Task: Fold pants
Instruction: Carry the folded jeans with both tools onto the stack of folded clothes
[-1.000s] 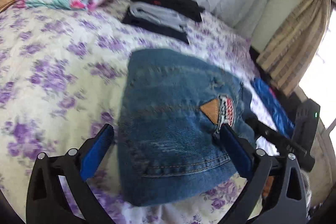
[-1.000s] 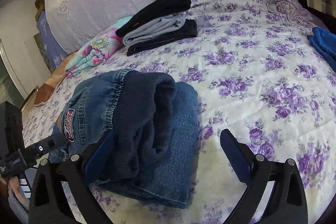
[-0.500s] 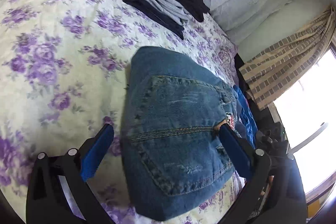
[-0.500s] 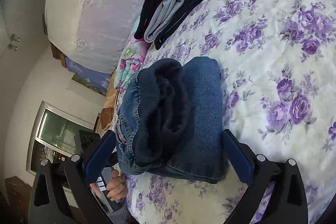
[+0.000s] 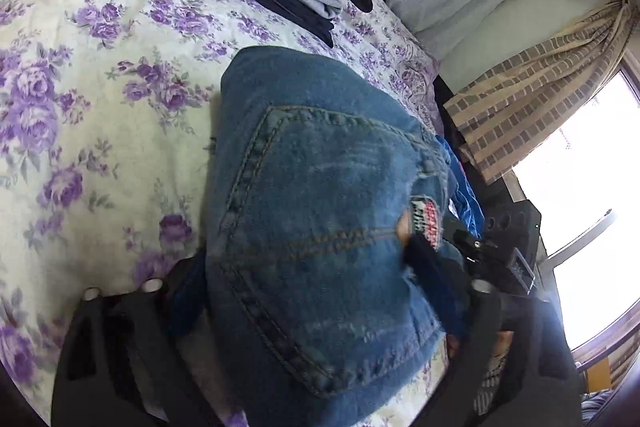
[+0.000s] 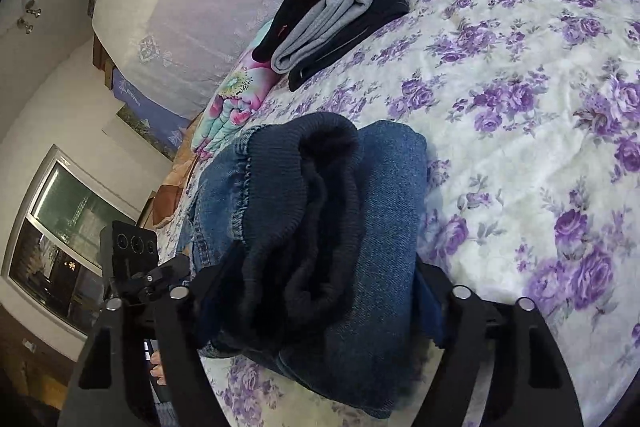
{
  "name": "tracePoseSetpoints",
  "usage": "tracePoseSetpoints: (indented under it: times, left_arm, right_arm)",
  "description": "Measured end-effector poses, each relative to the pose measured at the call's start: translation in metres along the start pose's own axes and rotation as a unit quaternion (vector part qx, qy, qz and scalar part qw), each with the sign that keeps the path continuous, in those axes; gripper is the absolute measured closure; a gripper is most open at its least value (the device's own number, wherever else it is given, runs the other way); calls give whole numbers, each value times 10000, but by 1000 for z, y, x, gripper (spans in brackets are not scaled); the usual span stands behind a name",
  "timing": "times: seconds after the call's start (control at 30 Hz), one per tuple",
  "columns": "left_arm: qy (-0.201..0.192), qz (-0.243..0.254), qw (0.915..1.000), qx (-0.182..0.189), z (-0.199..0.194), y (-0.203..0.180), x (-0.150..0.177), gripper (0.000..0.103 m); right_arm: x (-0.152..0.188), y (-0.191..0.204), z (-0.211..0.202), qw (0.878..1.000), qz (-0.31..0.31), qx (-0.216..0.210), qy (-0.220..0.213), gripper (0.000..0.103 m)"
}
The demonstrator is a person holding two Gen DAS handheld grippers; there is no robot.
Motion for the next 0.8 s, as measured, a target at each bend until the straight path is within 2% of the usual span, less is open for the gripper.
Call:
tracePoseSetpoints:
  times: [0.2, 0.37, 0.5, 0.67, 0.8]
  left_arm:
    - [-293, 183, 9992, -180, -12, -13, -3, 38]
    - [-316, 373, 9986, -191, -19, -32, -25, 42]
    - [-367, 569, 9976, -162, -15, -49, -69, 42]
    - [-532, 780, 9954, -168, -10, -72, -132, 42]
    - [-606, 817, 9945, -235, -2, -88, -206, 42]
  right_arm:
    - [-4, 8, -7, 9997, -35, 46, -236, 46]
    - [-21, 16, -11, 9996, -72, -37, -259, 50]
    - [-58, 29, -10, 9989, -218, -76, -400, 50]
    - [-126, 49, -1, 9972, -375, -180, -614, 50]
    - [-191, 69, 13, 9956, -569, -236, -705, 50]
Point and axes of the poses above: each gripper's, at about its wrist camera, not at the fingertips, and z roughly the way its jaws point, y to its left, x to its underside, the point moved 9 cm from there along z, roughly the way its jaws point, and after that the axes turned 4 degrees about -y, right-handed, at the moved point
